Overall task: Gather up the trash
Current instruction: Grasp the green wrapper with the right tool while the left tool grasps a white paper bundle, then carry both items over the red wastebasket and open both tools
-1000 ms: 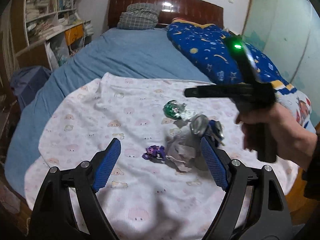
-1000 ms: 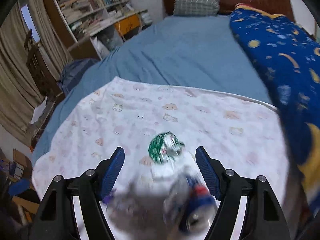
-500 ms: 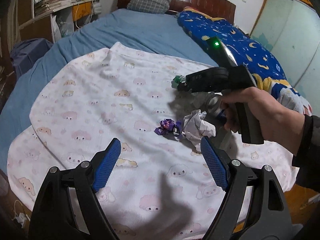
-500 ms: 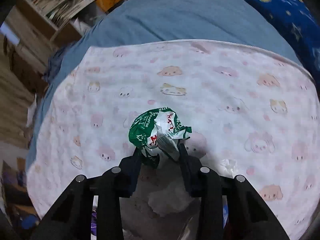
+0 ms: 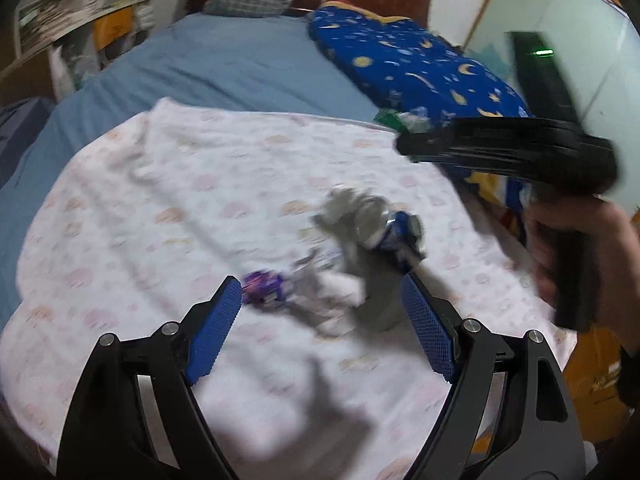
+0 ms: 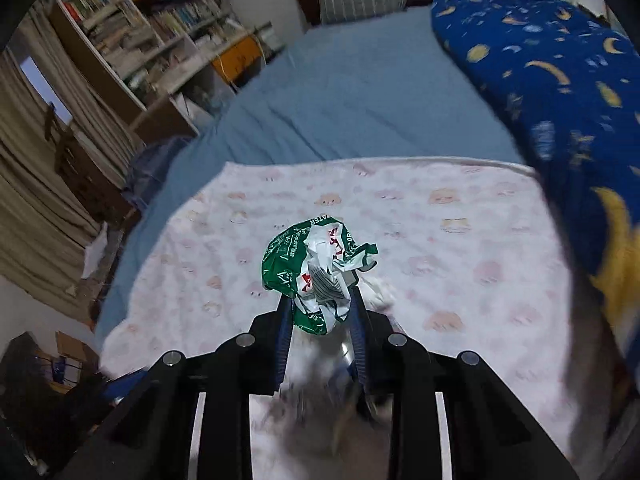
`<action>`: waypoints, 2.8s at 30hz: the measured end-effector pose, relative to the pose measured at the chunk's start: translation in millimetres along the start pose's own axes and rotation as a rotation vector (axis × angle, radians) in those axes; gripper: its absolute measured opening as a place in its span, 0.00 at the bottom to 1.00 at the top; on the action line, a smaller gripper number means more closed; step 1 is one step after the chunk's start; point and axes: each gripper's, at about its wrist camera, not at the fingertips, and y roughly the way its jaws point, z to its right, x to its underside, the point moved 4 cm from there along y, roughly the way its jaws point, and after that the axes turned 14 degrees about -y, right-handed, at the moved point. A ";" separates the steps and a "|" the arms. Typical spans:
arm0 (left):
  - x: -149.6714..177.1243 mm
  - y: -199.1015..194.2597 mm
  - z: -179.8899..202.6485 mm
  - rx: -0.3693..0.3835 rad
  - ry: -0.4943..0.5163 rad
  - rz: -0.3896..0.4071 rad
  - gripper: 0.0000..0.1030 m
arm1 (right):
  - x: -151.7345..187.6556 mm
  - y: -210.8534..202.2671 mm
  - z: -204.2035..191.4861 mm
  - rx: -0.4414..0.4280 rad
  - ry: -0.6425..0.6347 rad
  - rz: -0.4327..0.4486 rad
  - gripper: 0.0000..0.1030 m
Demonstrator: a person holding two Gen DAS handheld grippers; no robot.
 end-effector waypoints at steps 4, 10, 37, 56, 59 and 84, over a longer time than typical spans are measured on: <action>4.7 36.2 21.3 -0.024 0.008 -0.060 0.77 | 34.0 -59.0 7.6 0.005 -0.010 0.035 0.27; 10.8 78.0 20.0 -0.122 -0.004 -0.111 0.70 | 104.6 -125.4 37.8 -0.029 0.100 0.070 0.27; 63.2 -170.3 48.2 -0.043 0.000 0.044 0.31 | 233.5 -285.0 -91.5 0.018 -0.016 0.057 0.27; 341.9 -105.6 16.5 -0.170 -0.055 -0.444 0.31 | 466.3 -188.2 -158.5 -0.099 0.281 -0.340 0.27; 358.8 -81.6 3.5 -0.222 -0.079 -0.474 0.31 | 485.9 -158.3 -157.7 -0.056 0.233 -0.440 0.27; 391.3 -29.1 -50.9 -0.422 -0.136 -0.527 0.72 | 549.4 -54.5 -131.6 -0.004 0.311 -0.652 0.67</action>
